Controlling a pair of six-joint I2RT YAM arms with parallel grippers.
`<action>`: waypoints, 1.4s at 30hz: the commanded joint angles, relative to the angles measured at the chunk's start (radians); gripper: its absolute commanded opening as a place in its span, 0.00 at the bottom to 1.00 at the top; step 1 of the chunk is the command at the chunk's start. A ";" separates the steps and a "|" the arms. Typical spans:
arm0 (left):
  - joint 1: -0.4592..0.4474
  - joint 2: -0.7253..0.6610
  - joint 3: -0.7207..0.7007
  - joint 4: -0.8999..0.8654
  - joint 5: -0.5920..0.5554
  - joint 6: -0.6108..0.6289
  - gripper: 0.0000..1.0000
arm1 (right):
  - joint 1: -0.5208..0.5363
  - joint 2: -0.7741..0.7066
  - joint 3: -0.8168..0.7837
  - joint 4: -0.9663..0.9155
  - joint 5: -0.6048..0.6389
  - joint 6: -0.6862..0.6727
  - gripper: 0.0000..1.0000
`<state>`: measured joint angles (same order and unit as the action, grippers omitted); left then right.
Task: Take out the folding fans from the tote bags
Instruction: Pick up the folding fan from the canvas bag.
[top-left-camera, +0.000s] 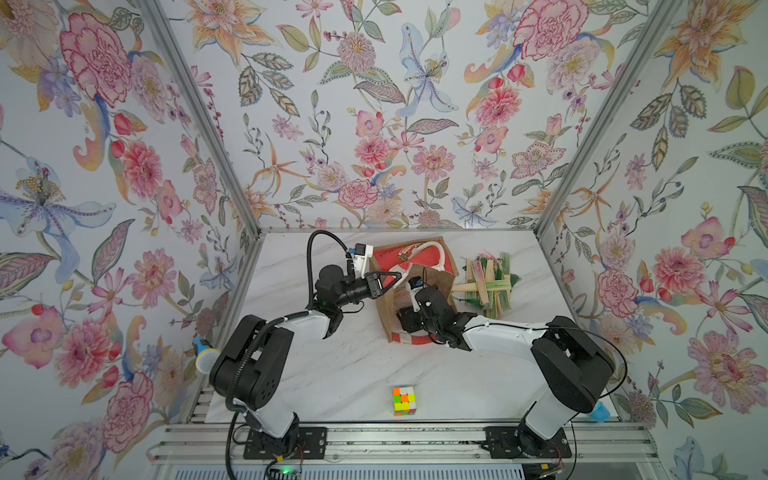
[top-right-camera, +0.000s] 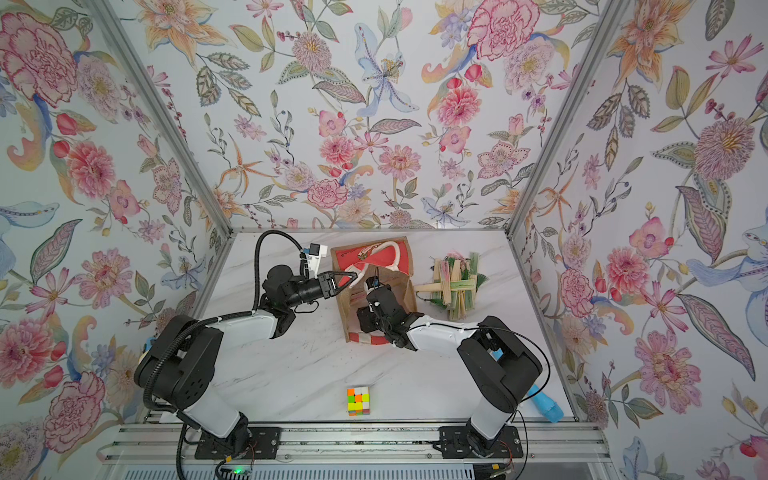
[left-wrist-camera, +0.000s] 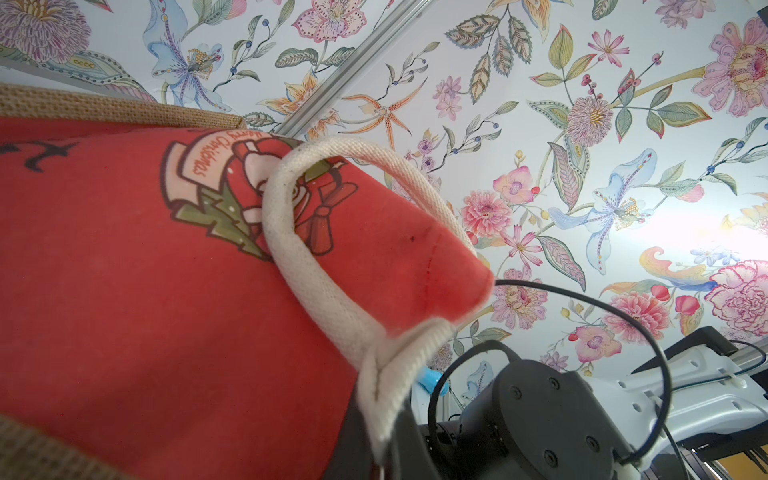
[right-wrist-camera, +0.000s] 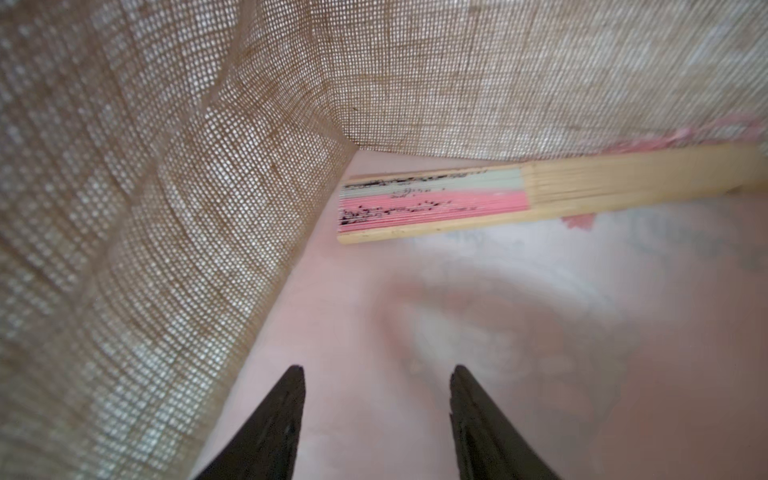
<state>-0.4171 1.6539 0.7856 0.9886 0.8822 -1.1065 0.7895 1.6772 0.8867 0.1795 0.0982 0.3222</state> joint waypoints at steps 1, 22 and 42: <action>0.001 -0.023 0.010 -0.006 -0.008 0.002 0.00 | -0.008 -0.042 -0.002 -0.014 0.056 -0.179 0.58; 0.011 -0.007 0.116 0.029 0.110 -0.116 0.00 | -0.051 0.143 0.031 0.121 0.257 -1.299 0.61; 0.037 0.015 0.147 0.020 0.160 -0.149 0.00 | -0.170 0.229 0.118 0.088 0.065 -1.548 0.62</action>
<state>-0.3859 1.6577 0.9001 0.9443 1.0142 -1.2278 0.6216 1.8778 0.9821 0.3344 0.2050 -1.2057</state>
